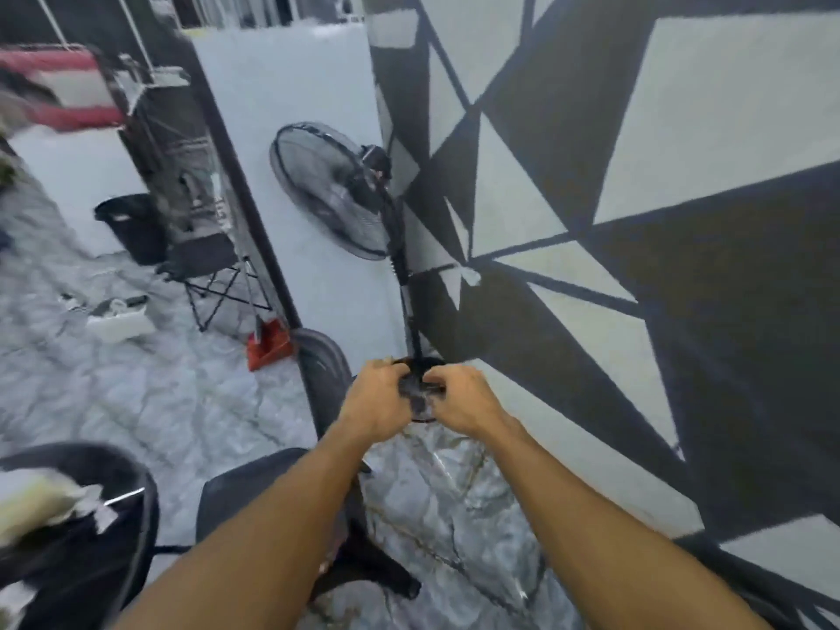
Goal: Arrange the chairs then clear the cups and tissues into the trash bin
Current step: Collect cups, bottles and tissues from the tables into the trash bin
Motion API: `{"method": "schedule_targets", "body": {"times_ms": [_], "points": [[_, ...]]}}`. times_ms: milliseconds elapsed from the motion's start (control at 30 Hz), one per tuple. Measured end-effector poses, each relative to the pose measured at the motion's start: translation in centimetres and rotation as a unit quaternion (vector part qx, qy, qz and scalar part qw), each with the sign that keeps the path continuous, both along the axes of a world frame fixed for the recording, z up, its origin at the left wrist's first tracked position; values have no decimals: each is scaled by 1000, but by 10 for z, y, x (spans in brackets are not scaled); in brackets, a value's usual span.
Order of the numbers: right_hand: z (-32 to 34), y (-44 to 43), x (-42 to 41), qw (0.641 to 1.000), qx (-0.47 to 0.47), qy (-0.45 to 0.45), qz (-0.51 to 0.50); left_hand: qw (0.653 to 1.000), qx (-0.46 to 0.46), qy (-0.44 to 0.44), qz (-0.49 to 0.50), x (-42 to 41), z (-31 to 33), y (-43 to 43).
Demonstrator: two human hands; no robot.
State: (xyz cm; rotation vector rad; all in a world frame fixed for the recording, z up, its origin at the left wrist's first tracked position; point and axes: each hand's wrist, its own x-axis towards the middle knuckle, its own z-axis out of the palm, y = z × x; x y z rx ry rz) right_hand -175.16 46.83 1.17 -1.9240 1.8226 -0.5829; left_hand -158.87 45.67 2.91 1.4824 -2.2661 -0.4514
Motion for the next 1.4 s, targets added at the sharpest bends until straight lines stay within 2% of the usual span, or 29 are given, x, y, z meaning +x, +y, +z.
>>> {"method": "schedule_targets", "body": {"times_ms": [100, 267, 400, 567, 700, 800, 1000, 1133, 1400], "points": [[11, -19, 99, 996, -2, 0, 86, 996, 25, -1, 88, 102, -2, 6], [2, -28, 254, 974, 19, 30, 224, 966, 61, -1, 249, 249, -14, 44], [-9, -24, 364, 941, 30, 48, 335, 933, 75, -1, 353, 347, -31, 79], [-31, -16, 486, 896, 49, 49, 438, 867, 106, 52, 484, 452, -75, 124], [-61, -28, 561, 867, 77, 64, 488, 814, 118, 73, 564, 496, -82, 145], [-88, -54, 604, 856, 91, 85, 502, 772, 164, 71, 610, 521, -107, 144], [-129, -116, 670, 809, 8, 204, 551, 703, 262, 62, 658, 545, -159, 123], [-153, -142, 698, 779, 0, 271, 565, 683, 284, 56, 671, 550, -181, 118], [-164, -146, 695, 782, -6, 262, 565, 677, 267, 31, 685, 548, -177, 114]]}}
